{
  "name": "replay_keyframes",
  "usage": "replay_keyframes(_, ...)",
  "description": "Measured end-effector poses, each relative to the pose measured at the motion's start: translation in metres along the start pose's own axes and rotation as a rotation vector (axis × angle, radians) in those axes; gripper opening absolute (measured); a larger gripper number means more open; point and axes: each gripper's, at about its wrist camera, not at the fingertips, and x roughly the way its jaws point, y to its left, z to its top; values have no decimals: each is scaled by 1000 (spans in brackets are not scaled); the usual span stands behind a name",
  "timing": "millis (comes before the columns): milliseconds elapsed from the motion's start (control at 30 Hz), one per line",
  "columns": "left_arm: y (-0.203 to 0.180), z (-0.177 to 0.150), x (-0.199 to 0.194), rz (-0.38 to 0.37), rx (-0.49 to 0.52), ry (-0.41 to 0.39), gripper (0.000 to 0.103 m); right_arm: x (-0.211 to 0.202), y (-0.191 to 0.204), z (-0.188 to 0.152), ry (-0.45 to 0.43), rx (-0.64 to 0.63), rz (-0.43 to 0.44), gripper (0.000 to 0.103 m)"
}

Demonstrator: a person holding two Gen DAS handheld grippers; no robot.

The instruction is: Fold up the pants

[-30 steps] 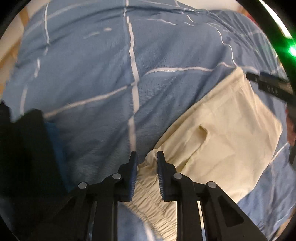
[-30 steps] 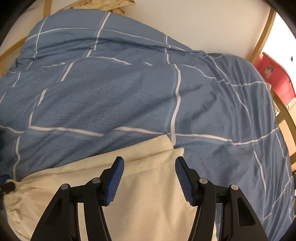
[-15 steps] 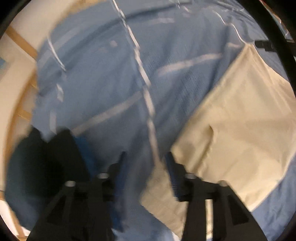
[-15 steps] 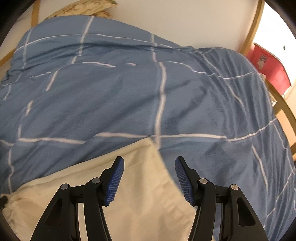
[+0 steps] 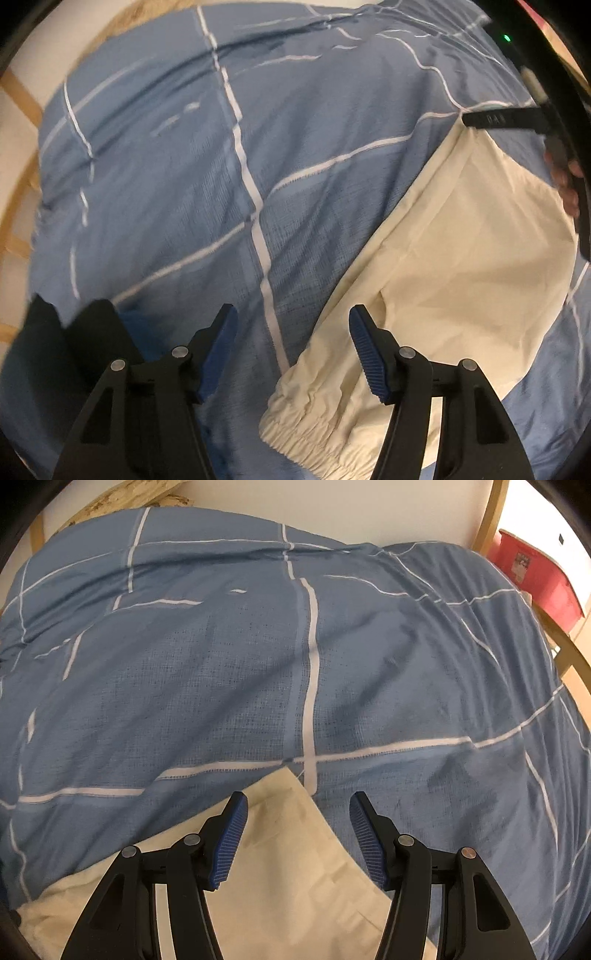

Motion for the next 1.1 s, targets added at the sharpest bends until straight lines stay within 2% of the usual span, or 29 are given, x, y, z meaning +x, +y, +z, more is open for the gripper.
replay_keyframes(67,1,-1,5,-13,-17,20,61,5,3,1,20,-23,-4,56)
replay_keyframes(100,1,-1,8,-16,-21,22,61,6,5,1,20,-33,3,43)
replay_keyframes(133,1,-2,10,-17,-24,23,61,6,6,0,23,-34,14,25)
replay_keyframes(200,0,-3,14,-13,-21,19,61,5,7,-2,40,-28,36,12)
replay_keyframes(300,-4,-9,18,29,-7,13,61,-2,9,-1,-11,-37,19,11)
replay_keyframes(467,-15,-23,32,160,45,36,62,-2,16,8,-65,-53,-23,10)
replay_keyframes(667,-14,-36,34,183,25,39,62,8,31,8,-89,-112,-77,11)
replay_keyframes(700,-13,-36,33,181,15,36,62,6,32,7,-106,-112,-81,12)
replay_keyframes(733,-11,-37,30,182,5,30,62,5,32,7,-111,-111,-86,21)
replay_keyframes(767,-11,-37,25,188,-5,18,62,3,32,7,-107,-107,-85,30)
replay_keyframes(800,-11,-38,19,193,-12,0,62,-1,31,7,-101,-104,-80,52)
replay_keyframes(833,-10,-39,9,201,-22,-29,62,-8,31,5,-113,-96,-87,58)
replay_keyframes(967,-4,-48,-33,169,-87,-129,63,-48,20,-6,-182,-52,-69,62)
replay_keyframes(1100,-10,-76,-74,130,-130,-212,64,-100,14,-38,-267,-85,-35,66)
